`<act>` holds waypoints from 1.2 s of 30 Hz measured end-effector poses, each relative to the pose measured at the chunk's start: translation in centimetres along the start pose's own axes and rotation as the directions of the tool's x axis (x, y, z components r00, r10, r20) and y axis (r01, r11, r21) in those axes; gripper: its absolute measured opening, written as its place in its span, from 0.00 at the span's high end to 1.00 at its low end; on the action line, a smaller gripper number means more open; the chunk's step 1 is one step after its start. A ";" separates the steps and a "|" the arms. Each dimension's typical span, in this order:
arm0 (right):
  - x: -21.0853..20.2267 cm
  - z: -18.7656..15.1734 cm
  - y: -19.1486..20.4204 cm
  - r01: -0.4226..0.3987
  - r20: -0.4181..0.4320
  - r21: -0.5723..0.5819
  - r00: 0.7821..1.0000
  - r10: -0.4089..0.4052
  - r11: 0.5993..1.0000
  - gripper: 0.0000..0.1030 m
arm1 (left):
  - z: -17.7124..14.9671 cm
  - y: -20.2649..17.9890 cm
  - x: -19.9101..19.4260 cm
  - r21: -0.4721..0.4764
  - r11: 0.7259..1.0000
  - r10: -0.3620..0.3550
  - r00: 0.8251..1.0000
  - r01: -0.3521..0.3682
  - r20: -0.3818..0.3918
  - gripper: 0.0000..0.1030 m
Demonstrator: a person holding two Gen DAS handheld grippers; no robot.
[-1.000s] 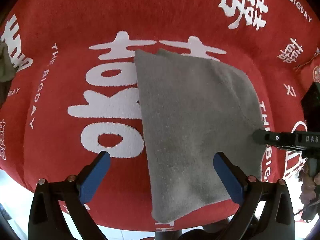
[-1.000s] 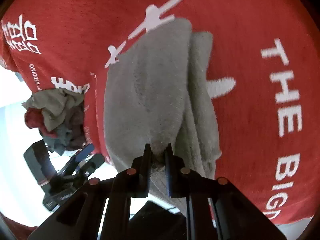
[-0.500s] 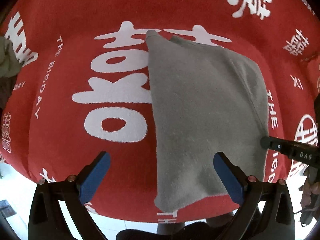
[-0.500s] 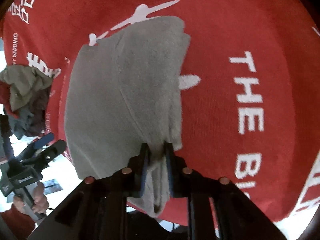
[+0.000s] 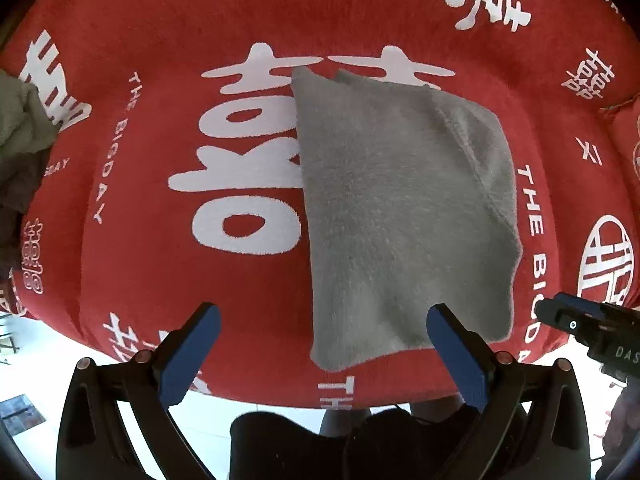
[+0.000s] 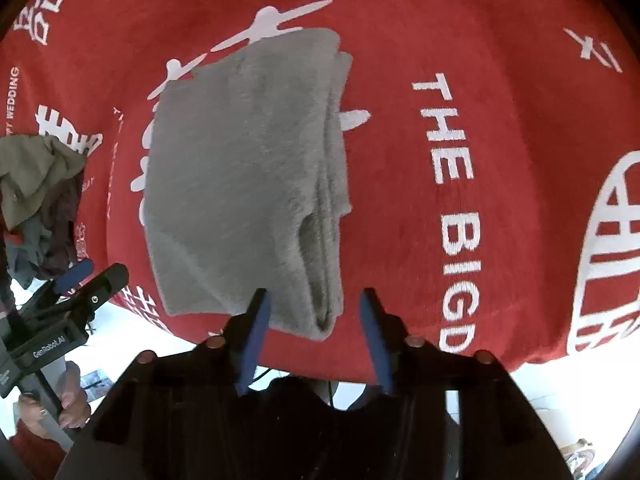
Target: Fold small clothes
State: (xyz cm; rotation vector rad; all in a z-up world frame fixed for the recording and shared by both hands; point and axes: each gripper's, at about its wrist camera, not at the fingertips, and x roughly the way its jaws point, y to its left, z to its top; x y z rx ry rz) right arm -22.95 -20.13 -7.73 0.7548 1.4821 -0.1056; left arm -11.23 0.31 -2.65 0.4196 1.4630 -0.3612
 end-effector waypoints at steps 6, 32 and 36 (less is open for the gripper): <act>-3.1 -0.6 3.2 0.053 0.089 -0.041 0.995 -0.049 0.998 0.19 | -0.3 -0.1 -2.2 0.009 1.000 0.018 1.000 -0.018 0.008 0.00; -8.7 -0.7 8.9 0.319 0.163 -0.063 0.938 -0.305 0.946 0.10 | -0.9 1.3 -7.8 -0.008 0.999 0.054 0.998 -0.054 0.028 0.00; -8.5 -0.7 9.0 0.319 0.147 -0.063 0.940 -0.308 0.946 0.10 | -0.9 1.4 -7.9 -0.008 0.999 0.053 0.998 -0.053 0.027 0.00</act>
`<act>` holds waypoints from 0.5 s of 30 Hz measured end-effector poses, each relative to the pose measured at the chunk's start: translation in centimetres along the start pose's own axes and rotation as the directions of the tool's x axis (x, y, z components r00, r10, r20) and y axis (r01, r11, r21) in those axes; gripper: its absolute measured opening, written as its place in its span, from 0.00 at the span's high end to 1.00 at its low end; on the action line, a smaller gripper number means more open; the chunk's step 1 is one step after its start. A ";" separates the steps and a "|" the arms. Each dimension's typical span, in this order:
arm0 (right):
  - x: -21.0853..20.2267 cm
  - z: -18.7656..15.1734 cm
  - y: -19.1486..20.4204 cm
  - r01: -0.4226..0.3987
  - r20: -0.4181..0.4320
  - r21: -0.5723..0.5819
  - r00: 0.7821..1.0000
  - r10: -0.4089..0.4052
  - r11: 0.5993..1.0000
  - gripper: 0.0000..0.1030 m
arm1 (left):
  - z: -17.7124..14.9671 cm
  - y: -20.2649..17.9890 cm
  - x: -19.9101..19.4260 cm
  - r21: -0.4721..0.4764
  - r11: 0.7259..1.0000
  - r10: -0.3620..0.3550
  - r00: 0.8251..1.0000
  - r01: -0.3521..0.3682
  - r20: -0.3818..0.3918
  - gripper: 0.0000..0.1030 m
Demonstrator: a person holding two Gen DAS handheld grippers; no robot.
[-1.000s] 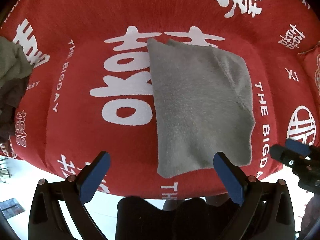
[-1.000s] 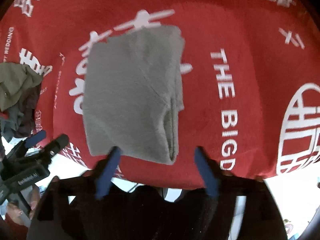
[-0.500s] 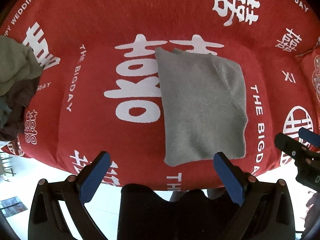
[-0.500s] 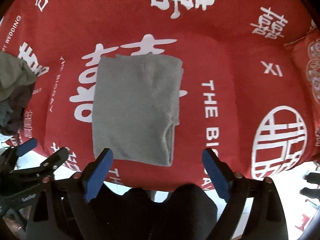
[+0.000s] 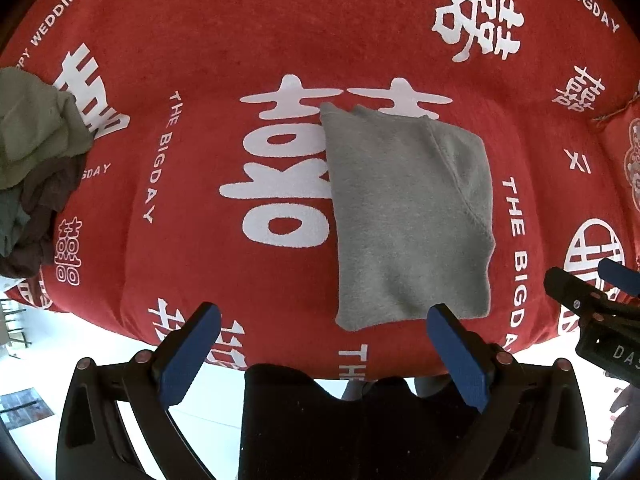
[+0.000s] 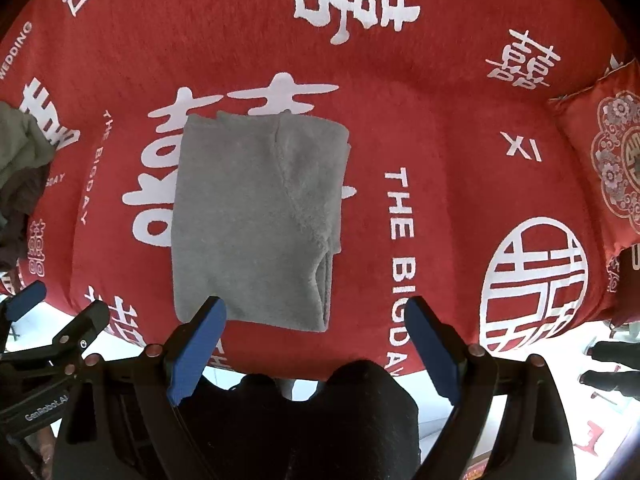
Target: Fold small clothes
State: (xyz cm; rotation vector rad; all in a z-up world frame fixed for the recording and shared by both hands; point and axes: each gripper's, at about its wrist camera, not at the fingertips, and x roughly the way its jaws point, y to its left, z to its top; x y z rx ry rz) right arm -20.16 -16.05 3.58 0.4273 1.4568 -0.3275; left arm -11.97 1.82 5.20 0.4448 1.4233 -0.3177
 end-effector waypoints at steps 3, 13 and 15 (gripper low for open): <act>0.0 -0.1 0.0 0.006 -0.006 0.001 1.000 -0.006 1.000 0.10 | 0.0 0.1 0.0 -0.008 1.000 0.001 1.000 -0.001 -0.003 0.00; -0.1 -0.3 0.3 0.014 -0.005 -0.011 1.000 -0.014 1.000 0.10 | -0.4 0.3 -0.3 -0.020 1.000 0.004 1.000 -0.004 0.012 0.00; -0.2 -0.3 0.3 0.015 -0.004 -0.010 1.000 -0.015 1.000 0.10 | -0.4 0.3 -0.3 -0.019 1.000 0.006 1.000 -0.006 0.011 0.00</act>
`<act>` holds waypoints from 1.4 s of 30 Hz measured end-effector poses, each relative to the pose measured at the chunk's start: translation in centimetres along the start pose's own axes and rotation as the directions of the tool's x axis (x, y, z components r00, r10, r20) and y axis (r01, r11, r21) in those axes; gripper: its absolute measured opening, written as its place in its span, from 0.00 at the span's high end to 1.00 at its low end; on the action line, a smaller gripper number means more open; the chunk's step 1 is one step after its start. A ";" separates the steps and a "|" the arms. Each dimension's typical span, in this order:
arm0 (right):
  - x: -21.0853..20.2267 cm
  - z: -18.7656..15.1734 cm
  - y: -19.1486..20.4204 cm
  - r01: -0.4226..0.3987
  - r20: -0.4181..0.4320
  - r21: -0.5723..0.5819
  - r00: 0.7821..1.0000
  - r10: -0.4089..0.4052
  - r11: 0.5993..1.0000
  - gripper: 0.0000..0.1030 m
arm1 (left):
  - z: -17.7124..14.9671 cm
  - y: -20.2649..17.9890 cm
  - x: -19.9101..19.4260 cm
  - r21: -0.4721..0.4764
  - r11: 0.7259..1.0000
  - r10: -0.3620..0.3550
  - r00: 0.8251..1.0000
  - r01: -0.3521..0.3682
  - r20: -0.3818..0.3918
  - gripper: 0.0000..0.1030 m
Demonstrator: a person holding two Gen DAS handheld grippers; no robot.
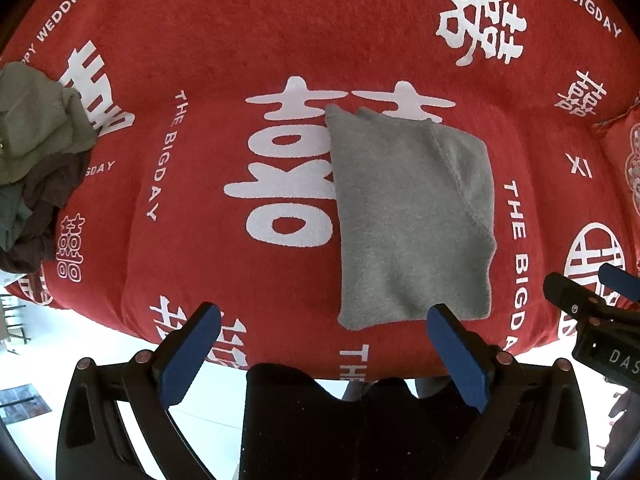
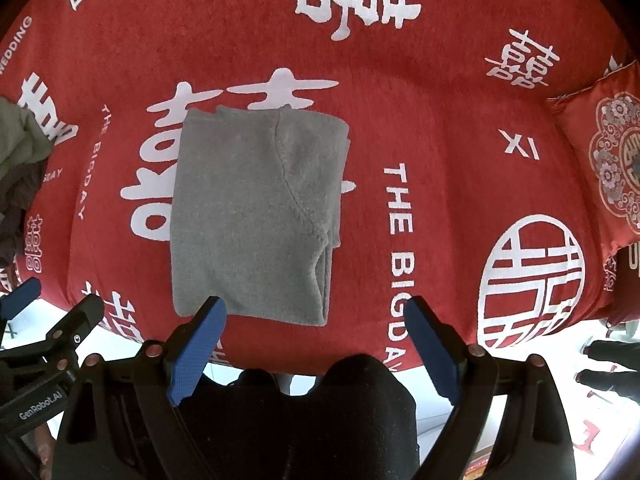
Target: Fold small clothes
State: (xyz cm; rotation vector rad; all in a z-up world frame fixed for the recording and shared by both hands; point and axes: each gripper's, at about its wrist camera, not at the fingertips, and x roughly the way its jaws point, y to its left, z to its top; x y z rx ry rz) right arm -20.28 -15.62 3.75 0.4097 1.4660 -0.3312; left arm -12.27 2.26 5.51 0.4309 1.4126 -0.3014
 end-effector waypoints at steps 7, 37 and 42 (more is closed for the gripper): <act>-0.2 0.0 0.2 0.000 0.008 0.006 1.000 0.000 1.000 0.10 | -0.1 -0.1 0.0 0.000 1.000 0.001 1.000 -0.001 0.002 0.00; 0.0 -0.2 1.0 0.013 0.001 0.024 1.000 -0.013 1.000 0.10 | 0.2 0.0 0.1 0.016 1.000 0.005 1.000 -0.005 0.016 0.00; 0.0 -0.2 1.0 0.013 0.002 0.024 1.000 -0.013 1.000 0.10 | 0.2 -0.1 0.2 0.019 1.000 0.009 1.000 -0.010 0.017 0.00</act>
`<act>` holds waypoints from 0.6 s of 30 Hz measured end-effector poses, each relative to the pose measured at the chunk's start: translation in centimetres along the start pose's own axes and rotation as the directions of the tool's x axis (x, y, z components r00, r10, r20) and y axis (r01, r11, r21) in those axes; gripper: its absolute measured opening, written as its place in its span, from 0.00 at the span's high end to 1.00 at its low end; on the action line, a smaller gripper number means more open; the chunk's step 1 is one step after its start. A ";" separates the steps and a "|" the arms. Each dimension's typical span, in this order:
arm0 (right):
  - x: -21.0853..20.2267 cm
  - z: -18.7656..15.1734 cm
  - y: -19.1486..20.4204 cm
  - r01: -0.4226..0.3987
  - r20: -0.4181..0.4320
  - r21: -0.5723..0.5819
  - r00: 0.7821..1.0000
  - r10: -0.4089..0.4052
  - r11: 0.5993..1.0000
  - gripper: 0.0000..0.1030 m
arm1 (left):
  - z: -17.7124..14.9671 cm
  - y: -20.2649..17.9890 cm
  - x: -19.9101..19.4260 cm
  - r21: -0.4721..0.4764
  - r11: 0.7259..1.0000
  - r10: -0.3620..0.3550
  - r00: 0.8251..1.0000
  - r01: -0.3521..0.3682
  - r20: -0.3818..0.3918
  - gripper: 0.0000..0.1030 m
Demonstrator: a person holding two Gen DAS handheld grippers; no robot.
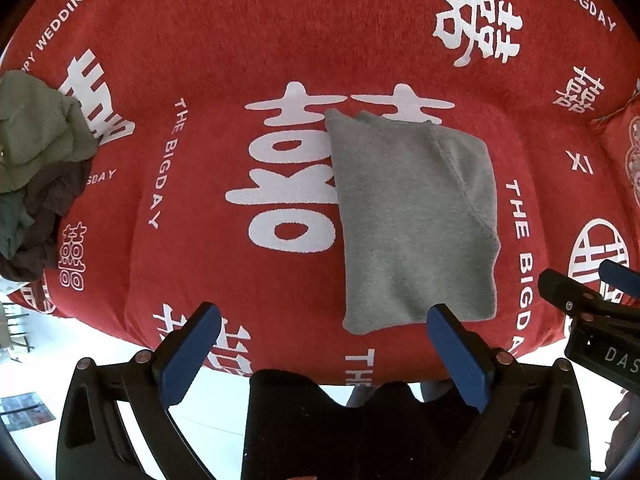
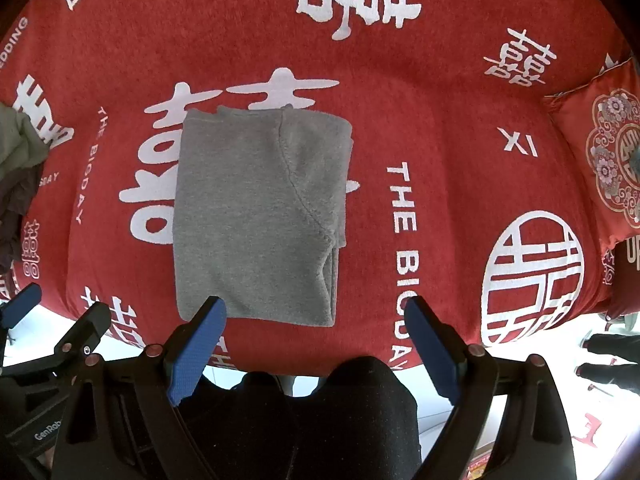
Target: Fold small clothes
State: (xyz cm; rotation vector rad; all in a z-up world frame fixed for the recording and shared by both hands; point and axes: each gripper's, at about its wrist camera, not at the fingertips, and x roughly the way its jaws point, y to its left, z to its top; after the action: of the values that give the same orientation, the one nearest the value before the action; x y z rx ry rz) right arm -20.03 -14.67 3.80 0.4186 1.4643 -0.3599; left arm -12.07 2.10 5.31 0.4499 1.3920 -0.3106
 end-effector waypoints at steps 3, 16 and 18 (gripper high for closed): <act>0.0 -0.1 0.0 -0.002 -0.001 0.001 1.000 0.002 1.000 0.10 | 0.0 0.1 0.0 0.003 1.000 0.000 1.000 0.000 0.002 0.00; 0.1 0.0 0.1 -0.001 -0.004 -0.001 1.000 0.001 1.000 0.10 | 0.0 0.0 0.1 0.009 1.000 0.000 1.000 0.000 0.007 0.00; 0.1 0.0 0.1 -0.001 -0.003 -0.002 1.000 0.001 1.000 0.10 | 0.0 -0.1 0.1 0.009 1.000 0.001 1.000 -0.001 0.008 0.00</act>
State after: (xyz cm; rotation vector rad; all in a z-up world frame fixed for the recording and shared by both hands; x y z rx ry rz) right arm -19.94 -14.59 3.71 0.4186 1.4674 -0.3576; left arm -12.08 2.05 5.22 0.4566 1.3834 -0.3171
